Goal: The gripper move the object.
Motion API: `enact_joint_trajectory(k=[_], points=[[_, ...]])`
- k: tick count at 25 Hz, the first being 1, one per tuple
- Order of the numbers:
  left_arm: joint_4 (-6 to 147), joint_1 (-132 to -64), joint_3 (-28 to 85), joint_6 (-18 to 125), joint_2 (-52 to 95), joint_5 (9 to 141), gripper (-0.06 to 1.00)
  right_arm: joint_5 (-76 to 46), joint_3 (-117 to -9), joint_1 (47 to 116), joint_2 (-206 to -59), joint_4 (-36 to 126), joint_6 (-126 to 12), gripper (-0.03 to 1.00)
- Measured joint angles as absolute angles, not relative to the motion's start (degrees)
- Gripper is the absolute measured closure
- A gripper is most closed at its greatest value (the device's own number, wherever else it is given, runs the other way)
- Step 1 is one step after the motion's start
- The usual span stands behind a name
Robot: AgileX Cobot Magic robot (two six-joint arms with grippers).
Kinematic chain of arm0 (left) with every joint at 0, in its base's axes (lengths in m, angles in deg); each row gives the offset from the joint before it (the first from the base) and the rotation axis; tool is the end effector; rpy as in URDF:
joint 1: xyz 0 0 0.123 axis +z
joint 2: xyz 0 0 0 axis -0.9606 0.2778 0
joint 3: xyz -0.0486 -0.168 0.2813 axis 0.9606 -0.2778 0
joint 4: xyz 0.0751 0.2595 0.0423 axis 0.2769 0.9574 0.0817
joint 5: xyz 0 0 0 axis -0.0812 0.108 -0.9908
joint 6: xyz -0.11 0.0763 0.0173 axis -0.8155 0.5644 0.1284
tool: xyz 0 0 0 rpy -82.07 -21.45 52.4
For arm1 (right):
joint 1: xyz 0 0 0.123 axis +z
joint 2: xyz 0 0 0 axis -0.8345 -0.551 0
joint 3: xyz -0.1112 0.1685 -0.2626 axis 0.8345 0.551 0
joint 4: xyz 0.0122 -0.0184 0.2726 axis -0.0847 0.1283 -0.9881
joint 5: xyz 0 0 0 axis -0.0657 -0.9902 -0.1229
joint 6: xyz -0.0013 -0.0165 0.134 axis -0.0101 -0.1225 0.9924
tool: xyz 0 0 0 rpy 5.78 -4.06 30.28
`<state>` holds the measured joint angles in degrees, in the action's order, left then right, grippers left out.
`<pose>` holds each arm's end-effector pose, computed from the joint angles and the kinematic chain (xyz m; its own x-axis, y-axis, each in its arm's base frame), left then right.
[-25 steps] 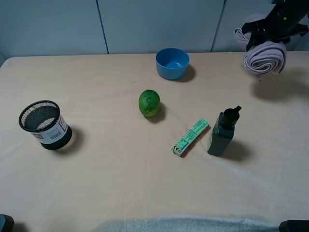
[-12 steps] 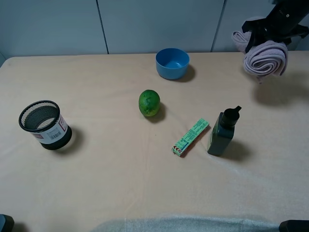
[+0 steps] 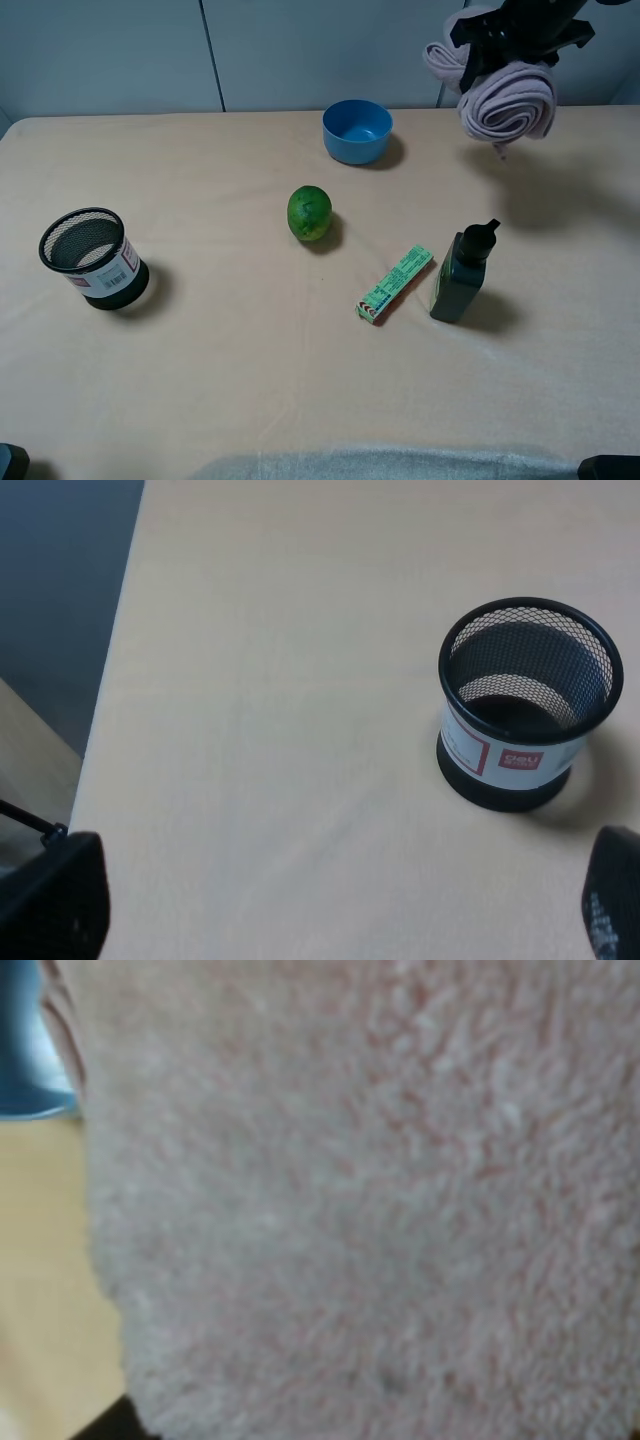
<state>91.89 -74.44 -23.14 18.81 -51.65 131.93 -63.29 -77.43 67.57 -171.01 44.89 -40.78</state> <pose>0.0071 0.0165 0.2646 -0.4663 0.0664 -0.8821 -0.0703 0.9912 0.1118 0.4630 0.1068 0.2489 -0.9133 -0.2148 -0.3460 -0.2638 0.9593 0.1009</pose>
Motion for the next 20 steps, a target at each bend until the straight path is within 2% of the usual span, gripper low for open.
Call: enact_joint_trajectory(k=[20], points=[[91.89,-74.44,-23.14,18.81,-51.65,131.93,0.01,-63.88,-77.43,89.08,-168.07,44.3,-36.38,0.61]])
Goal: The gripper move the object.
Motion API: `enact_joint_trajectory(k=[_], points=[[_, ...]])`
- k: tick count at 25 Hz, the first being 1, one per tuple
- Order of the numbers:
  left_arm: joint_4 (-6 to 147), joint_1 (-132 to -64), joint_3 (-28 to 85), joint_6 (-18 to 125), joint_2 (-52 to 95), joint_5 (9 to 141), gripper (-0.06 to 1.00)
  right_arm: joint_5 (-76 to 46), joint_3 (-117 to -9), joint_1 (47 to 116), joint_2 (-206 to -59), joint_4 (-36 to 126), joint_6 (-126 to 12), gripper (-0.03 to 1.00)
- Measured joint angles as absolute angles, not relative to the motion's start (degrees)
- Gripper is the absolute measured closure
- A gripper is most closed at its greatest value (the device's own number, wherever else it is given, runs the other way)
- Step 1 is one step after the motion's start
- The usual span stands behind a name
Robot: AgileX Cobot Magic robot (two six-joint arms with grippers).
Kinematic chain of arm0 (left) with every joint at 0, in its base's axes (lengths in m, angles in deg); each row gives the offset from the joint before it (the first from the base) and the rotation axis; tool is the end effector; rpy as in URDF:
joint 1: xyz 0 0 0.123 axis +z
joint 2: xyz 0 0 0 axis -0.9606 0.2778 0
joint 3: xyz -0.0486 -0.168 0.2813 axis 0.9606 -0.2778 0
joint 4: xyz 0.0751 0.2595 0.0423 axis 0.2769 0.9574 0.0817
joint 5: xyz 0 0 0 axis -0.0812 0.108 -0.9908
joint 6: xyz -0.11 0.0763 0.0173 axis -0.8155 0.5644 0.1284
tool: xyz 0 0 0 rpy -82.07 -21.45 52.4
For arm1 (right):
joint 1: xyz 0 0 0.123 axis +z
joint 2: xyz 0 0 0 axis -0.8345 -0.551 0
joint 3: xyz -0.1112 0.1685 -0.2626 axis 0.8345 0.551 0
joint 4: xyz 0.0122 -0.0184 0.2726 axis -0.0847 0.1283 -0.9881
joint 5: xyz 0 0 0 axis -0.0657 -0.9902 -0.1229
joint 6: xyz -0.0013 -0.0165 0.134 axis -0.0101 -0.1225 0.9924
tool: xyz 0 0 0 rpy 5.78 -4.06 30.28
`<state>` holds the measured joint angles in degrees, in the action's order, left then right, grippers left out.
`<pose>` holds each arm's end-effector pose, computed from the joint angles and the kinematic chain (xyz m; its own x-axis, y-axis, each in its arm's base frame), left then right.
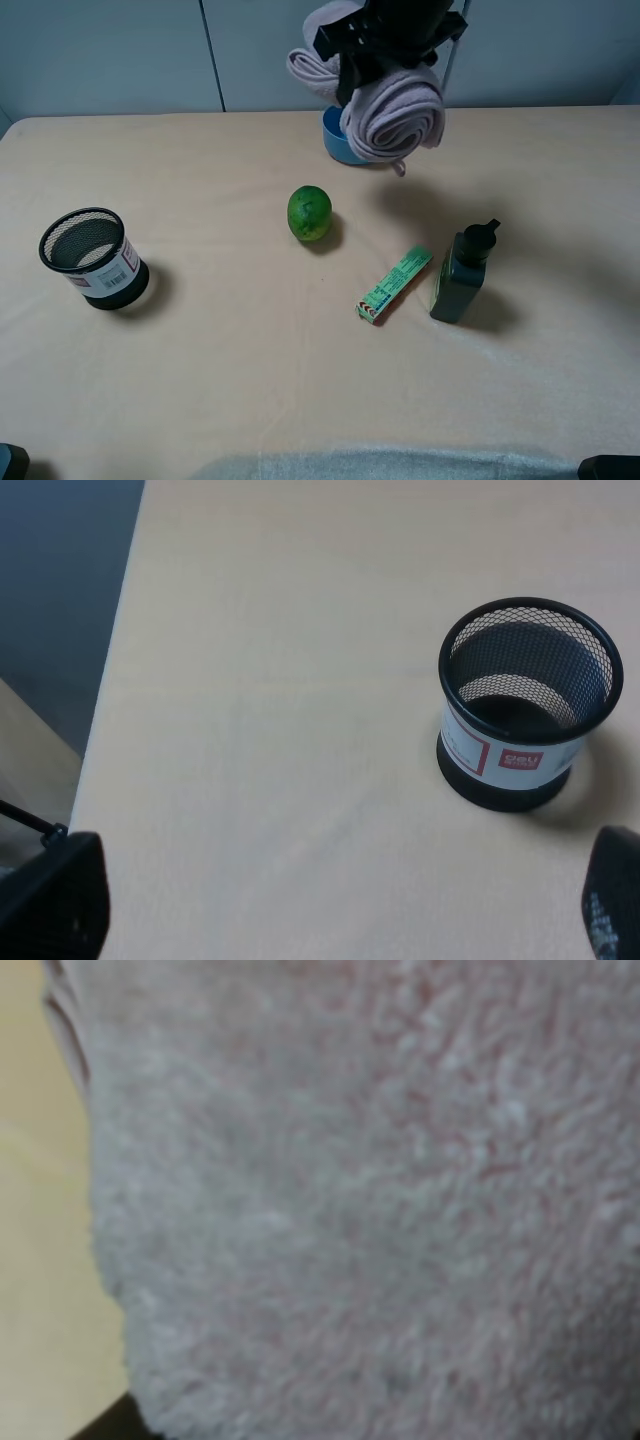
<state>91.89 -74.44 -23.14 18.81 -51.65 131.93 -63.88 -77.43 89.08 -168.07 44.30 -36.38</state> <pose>0.0071 0.0165 0.2646 -0.4663 0.0664 -0.8821 -0.0703 0.9912 0.1118 0.3838 0.2657 0.2727 -0.8044 -0.4607 -0.3751 -0.5397 0.8306 0.1372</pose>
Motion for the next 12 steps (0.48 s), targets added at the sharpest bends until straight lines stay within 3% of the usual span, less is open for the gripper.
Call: enact_joint_trajectory(k=[12], points=[[91.89,-74.44,-23.14,18.81,-51.65,131.93,0.01,-61.19,-77.43,94.31,-168.07,40.72,-35.89,0.61]])
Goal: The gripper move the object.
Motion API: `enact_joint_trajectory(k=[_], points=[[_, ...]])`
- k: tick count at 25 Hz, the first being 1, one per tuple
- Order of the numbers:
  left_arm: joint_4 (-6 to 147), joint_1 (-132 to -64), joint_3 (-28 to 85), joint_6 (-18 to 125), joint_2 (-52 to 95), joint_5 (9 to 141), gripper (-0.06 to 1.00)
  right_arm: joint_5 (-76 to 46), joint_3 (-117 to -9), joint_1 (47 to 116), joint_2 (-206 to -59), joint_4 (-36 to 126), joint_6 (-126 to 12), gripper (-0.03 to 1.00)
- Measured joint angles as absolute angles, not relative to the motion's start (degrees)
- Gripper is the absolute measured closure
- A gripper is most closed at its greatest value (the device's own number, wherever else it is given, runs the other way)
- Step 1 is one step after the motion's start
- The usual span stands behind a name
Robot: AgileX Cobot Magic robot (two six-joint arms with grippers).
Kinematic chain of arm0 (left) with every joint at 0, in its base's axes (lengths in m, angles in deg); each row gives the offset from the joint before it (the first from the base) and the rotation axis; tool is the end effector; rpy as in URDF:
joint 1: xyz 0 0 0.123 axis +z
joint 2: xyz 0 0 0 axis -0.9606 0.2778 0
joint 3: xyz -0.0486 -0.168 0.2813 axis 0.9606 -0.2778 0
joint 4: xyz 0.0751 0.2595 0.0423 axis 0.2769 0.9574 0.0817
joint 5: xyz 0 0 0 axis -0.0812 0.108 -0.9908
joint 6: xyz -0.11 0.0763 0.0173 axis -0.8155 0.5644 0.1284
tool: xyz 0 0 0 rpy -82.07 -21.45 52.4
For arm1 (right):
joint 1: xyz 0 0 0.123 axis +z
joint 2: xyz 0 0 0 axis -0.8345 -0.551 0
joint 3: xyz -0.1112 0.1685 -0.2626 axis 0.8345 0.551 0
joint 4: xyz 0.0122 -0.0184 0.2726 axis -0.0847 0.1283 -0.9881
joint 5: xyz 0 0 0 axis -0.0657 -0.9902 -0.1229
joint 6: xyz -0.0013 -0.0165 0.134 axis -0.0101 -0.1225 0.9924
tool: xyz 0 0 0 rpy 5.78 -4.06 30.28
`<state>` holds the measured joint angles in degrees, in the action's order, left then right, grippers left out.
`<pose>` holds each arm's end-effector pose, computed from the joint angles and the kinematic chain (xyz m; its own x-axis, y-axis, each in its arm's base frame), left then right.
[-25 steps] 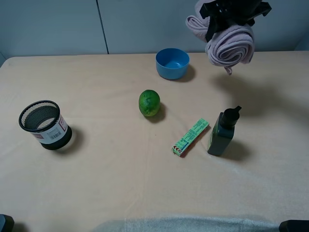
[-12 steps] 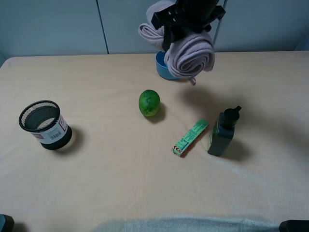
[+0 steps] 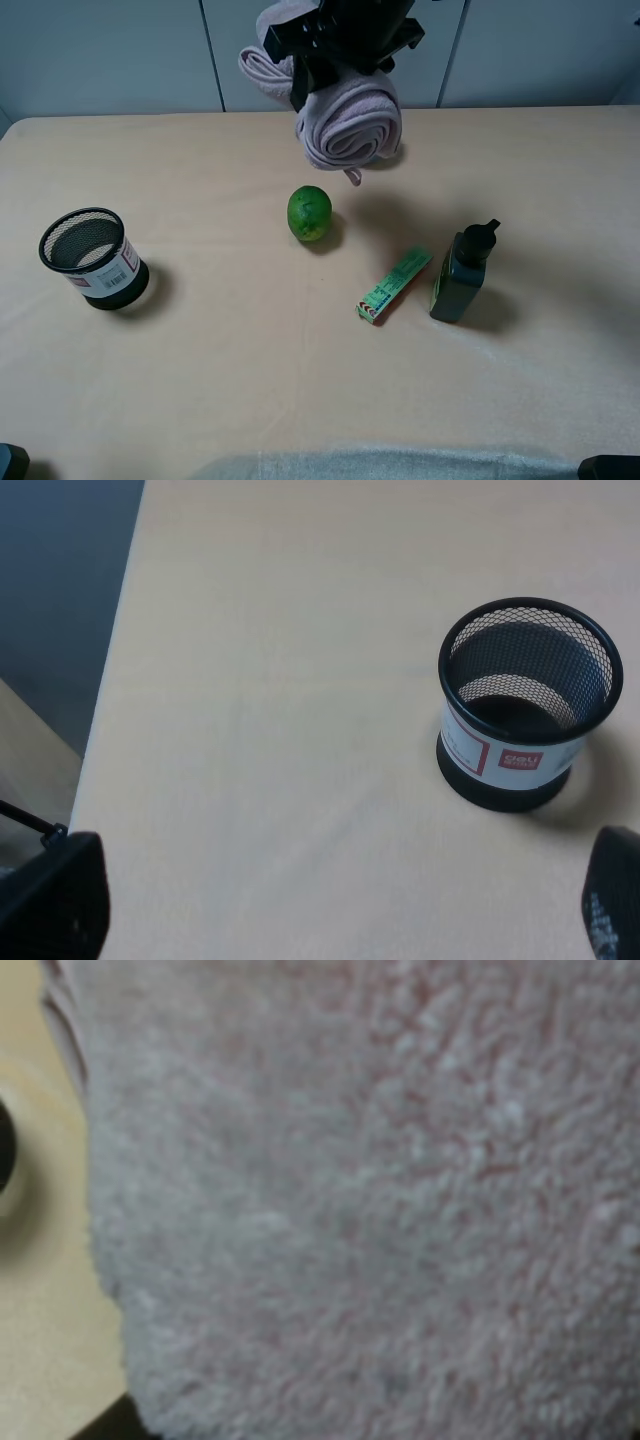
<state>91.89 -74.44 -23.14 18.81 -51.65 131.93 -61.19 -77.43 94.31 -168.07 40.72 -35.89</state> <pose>0.0071 0.0165 0.2646 -0.4663 0.0664 -0.8821 -0.0703 0.9912 0.1118 0.3589 0.3083 0.2765 -0.7739 -0.4811 -0.4119 -0.5919 0.7808 0.2000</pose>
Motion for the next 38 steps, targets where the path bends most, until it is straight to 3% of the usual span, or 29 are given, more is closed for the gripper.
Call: enact_joint_trajectory(k=[17,38], points=[[91.89,-74.44,-23.14,18.81,-51.65,131.93,0.01,-58.62,-79.92,104.9,-173.7,40.04,-31.56,0.61],[91.89,-74.44,-23.14,18.81,-51.65,131.93,0.01,-50.57,-83.87,105.68,-185.63,39.71,-19.08,0.61]])
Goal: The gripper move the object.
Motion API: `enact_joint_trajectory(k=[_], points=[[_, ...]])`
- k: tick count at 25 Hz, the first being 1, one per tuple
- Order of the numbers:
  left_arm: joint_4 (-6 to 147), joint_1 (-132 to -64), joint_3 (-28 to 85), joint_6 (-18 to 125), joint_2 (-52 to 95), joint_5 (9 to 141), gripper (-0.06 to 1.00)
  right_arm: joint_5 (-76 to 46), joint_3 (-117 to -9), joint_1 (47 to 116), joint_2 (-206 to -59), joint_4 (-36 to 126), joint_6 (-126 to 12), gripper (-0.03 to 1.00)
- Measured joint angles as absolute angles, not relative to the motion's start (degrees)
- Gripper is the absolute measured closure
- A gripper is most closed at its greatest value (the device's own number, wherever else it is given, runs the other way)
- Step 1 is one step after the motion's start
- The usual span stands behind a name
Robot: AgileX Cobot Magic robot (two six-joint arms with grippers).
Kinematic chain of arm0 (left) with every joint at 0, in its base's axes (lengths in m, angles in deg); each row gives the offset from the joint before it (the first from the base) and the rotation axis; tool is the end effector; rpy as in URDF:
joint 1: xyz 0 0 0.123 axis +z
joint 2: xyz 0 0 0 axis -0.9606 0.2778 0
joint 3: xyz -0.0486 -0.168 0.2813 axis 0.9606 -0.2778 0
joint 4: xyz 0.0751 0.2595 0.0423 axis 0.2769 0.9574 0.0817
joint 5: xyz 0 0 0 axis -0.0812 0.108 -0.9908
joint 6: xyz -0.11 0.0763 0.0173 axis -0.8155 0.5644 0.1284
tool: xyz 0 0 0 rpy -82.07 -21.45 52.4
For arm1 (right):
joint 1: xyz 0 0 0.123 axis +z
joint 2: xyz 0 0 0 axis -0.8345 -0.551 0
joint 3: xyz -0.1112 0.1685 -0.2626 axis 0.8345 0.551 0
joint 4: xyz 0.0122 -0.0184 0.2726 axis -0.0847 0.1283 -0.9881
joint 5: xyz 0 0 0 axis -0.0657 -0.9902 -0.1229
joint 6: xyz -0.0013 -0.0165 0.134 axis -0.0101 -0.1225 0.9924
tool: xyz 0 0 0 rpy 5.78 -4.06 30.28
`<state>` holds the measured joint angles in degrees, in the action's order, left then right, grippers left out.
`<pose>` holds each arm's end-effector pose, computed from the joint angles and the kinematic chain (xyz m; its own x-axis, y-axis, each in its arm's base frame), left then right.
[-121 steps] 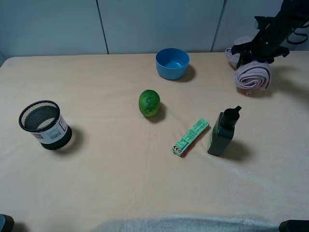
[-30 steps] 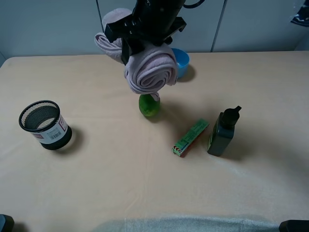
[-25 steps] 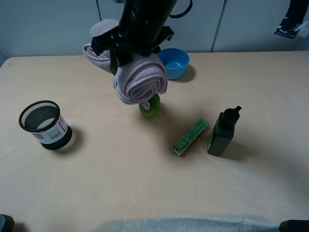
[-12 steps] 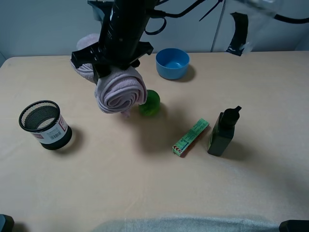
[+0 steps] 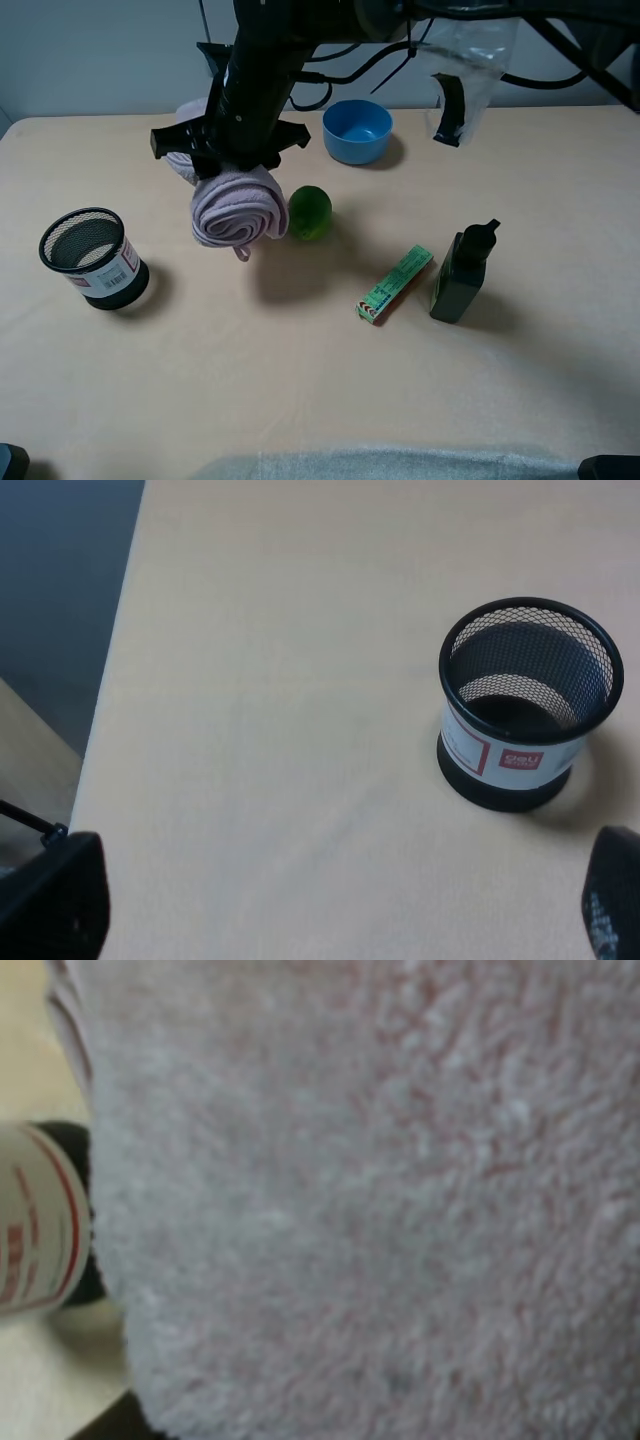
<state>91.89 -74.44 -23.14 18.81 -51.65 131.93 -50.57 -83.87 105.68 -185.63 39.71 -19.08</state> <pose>0.0071 0.0165 0.2646 -0.4663 0.0664 -0.8821 -0.0703 0.9912 0.1118 0.3401 0.4270 0.1667 -0.8696 -0.3738 -0.3225 -0.4705 0.8253 0.3123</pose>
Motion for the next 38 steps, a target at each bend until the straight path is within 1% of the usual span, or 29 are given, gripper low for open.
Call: enact_joint_trajectory(k=[12,37,38], points=[[91.89,-74.44,-23.14,18.81,-51.65,131.93,0.01,-46.17,-83.87,105.68,-190.18,39.0,-15.06,0.61],[91.89,-74.44,-23.14,18.81,-51.65,131.93,0.01,-45.13,-83.87,105.68,-194.4,41.57,-12.92,0.61],[91.89,-74.44,-23.14,18.81,-51.65,131.93,0.01,-45.18,-83.87,105.68,-194.4,41.57,-12.92,0.59]])
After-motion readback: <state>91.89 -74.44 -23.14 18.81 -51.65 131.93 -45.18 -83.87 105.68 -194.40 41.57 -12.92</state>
